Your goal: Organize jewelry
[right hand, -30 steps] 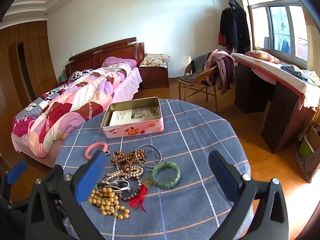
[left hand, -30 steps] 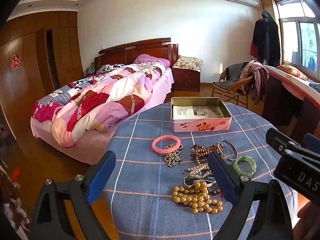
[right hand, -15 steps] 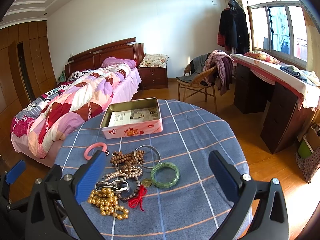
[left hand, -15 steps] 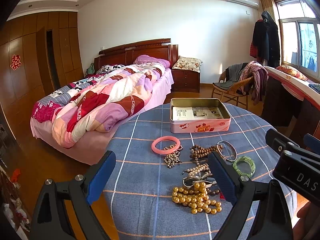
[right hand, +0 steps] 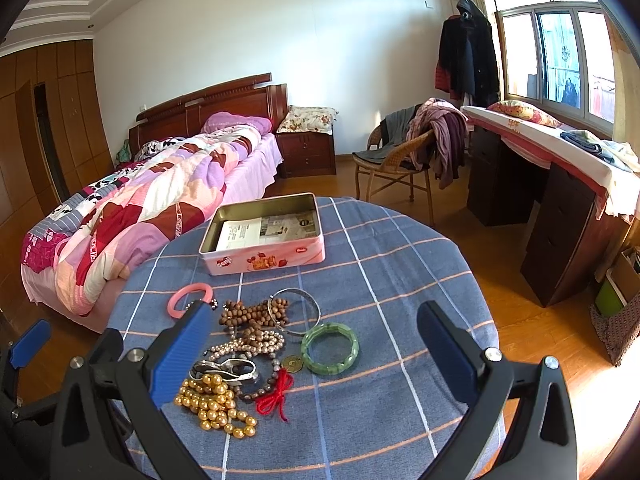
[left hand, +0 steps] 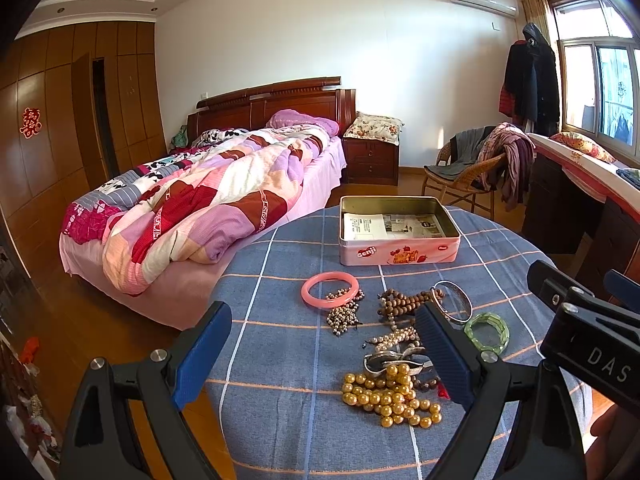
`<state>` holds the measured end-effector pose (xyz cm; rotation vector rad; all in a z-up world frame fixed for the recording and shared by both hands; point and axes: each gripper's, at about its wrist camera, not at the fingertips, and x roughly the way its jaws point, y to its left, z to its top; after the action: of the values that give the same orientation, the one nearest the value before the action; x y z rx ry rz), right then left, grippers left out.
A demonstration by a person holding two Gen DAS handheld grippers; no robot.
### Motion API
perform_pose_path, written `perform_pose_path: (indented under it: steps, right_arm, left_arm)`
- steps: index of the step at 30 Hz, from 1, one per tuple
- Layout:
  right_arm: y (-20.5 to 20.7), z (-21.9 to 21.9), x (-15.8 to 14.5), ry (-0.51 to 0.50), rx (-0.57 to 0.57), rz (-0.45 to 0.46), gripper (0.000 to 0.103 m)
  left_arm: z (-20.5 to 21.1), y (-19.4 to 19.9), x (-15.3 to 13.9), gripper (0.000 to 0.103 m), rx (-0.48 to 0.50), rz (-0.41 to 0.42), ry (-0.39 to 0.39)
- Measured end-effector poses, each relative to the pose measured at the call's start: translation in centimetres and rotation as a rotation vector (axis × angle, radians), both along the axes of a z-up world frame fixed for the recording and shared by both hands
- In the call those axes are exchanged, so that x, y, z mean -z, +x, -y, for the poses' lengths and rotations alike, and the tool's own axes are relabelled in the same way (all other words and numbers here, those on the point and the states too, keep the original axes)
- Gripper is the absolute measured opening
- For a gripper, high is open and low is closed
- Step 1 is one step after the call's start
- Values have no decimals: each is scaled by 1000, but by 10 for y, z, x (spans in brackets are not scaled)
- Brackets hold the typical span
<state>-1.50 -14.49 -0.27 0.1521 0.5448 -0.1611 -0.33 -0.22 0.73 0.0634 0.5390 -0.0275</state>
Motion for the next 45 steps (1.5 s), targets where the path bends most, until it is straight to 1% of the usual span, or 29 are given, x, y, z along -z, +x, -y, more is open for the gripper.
perform_pose_path:
  steps: [19, 27, 36, 45]
  right_arm:
    - [0, 0, 3, -3, 2, 2, 103]
    - [-1, 2, 7, -3, 2, -14, 103]
    - [10, 5, 16, -3, 6, -48, 103]
    - [26, 12, 30, -1, 12, -97, 103]
  left_arm:
    - [0, 1, 1, 93, -1, 1, 1]
    - [1, 1, 3, 93, 1, -5, 2]
    - [0, 13, 18, 93, 1, -38, 3]
    - [3, 37, 37, 93, 19, -90, 5]
